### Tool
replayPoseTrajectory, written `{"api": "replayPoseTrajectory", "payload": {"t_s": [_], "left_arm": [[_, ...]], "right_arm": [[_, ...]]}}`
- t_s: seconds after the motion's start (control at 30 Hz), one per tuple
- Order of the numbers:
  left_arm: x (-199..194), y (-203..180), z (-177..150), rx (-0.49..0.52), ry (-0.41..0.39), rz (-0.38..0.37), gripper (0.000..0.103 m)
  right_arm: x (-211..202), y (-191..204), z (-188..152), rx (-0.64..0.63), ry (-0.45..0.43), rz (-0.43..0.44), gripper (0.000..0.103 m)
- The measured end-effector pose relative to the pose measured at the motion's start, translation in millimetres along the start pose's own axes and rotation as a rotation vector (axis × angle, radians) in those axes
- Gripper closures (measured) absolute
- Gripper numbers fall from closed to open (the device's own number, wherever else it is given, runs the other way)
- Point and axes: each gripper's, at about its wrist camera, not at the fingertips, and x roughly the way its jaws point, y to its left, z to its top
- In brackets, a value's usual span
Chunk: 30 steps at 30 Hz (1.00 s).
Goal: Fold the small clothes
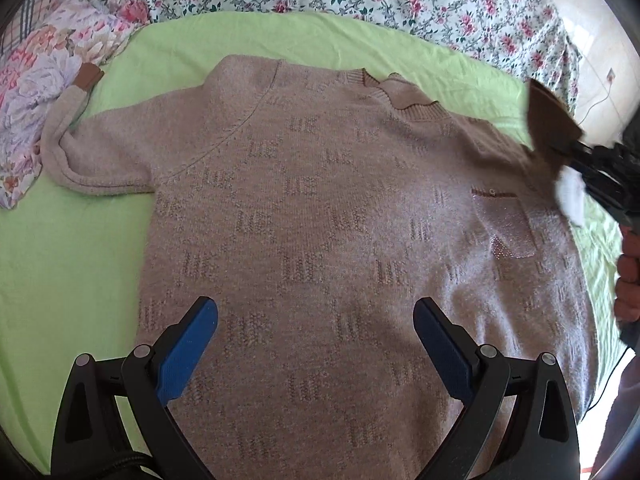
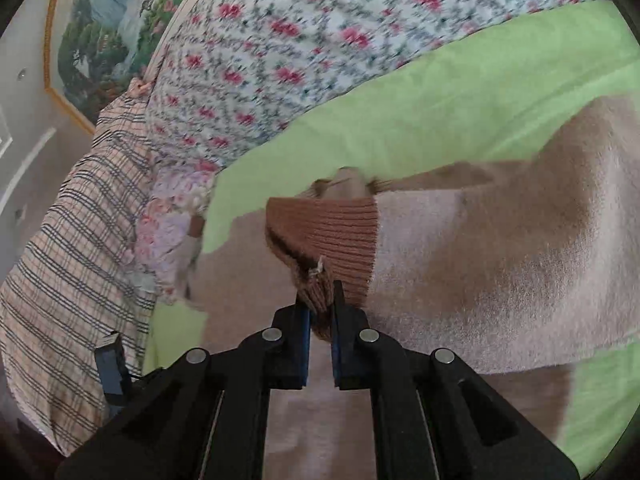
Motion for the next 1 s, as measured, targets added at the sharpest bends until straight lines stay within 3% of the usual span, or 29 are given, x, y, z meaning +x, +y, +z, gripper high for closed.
{"api": "replayPoseTrajectory", "payload": {"t_s": [0.13, 0.3, 0.6, 0.7, 0.8, 1.0], "left_arm": [[-7, 9, 2, -0.005, -0.021, -0.032, 0.004], [-7, 22, 10, -0.023, -0.034, -0.079, 0.004], [18, 23, 26, -0.054, 0.003, -0.161, 0.004], [29, 18, 28, -0.058, 0.013, -0.183, 0.004], [46, 18, 37, -0.084, 0.033, -0.209, 0.004], [73, 19, 67, -0.164, 0.030, -0.290, 0.004]], "right_arm": [[64, 32, -8, 0.004, 0.086, 0.058, 0.094], [111, 42, -18, 0.031, 0.166, 0.067, 0.094], [138, 52, -24, 0.031, 0.212, 0.117, 0.094], [150, 54, -23, 0.032, 0.258, 0.095, 0.088], [140, 53, -25, 0.047, 0.253, 0.078, 0.062], [45, 25, -32, 0.098, 0.043, 0.067, 0.060]]}}
